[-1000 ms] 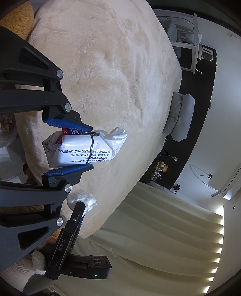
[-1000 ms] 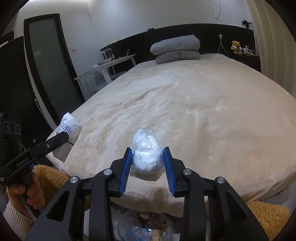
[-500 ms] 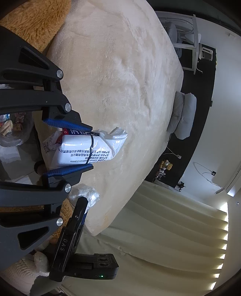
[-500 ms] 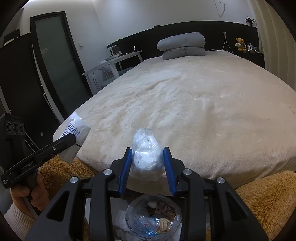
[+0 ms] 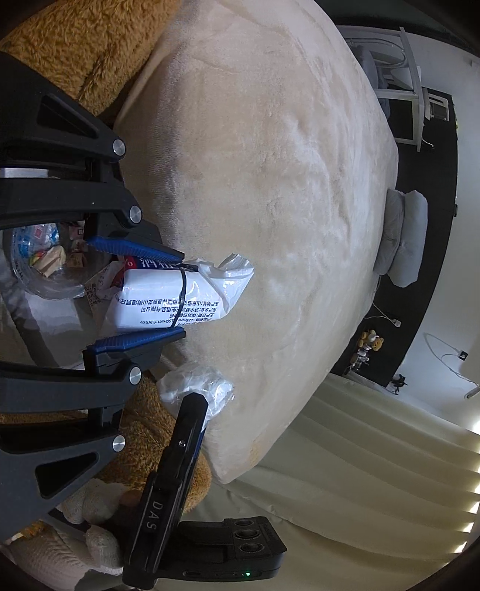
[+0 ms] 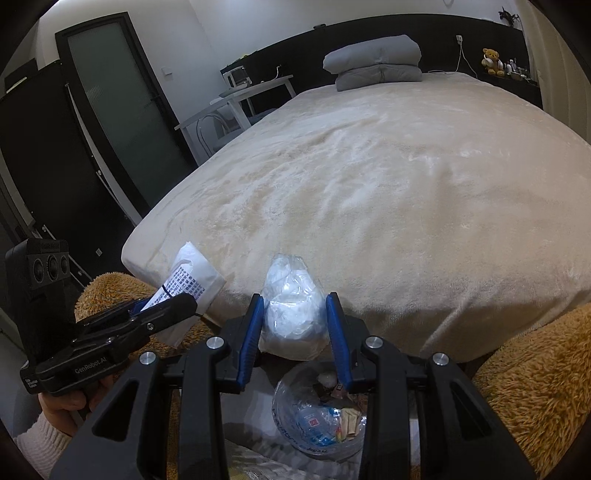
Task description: Collect trash
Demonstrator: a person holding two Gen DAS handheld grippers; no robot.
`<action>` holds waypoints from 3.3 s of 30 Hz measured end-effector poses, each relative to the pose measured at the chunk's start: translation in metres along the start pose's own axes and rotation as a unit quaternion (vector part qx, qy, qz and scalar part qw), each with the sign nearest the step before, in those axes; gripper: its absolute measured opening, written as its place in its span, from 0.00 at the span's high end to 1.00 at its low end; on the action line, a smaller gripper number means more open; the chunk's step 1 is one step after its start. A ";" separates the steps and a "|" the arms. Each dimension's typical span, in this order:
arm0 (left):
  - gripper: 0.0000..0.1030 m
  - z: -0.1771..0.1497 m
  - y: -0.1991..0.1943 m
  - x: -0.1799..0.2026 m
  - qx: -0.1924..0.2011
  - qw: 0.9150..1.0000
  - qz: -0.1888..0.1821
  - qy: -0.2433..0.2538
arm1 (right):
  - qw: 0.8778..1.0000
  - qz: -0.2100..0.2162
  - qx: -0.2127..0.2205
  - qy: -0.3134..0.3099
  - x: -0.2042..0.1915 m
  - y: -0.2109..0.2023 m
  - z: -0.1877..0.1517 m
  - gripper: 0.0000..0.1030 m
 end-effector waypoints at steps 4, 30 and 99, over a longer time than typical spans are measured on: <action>0.67 -0.014 0.007 -0.009 -0.029 0.999 0.010 -0.014 | 1.000 -0.001 -0.026 0.008 0.001 0.009 -0.010 0.65; 0.67 -0.116 0.078 -0.062 -0.252 0.959 0.057 -0.119 | 0.970 -0.026 -0.236 0.050 0.004 0.109 -0.085 0.65; 0.07 0.003 -0.011 -0.002 0.048 0.991 0.084 0.095 | 0.983 -0.117 0.126 -0.058 0.015 -0.006 0.005 0.34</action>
Point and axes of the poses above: each gripper's, at about its wrist camera, not at the fingertips, and y roughly the way its jaws point, x to its right, z to its top, the point moved 9 cm from there along y, roughly the way its jaws point, and after that the axes turned 15 degrees about -z, right-handed, at the moved point
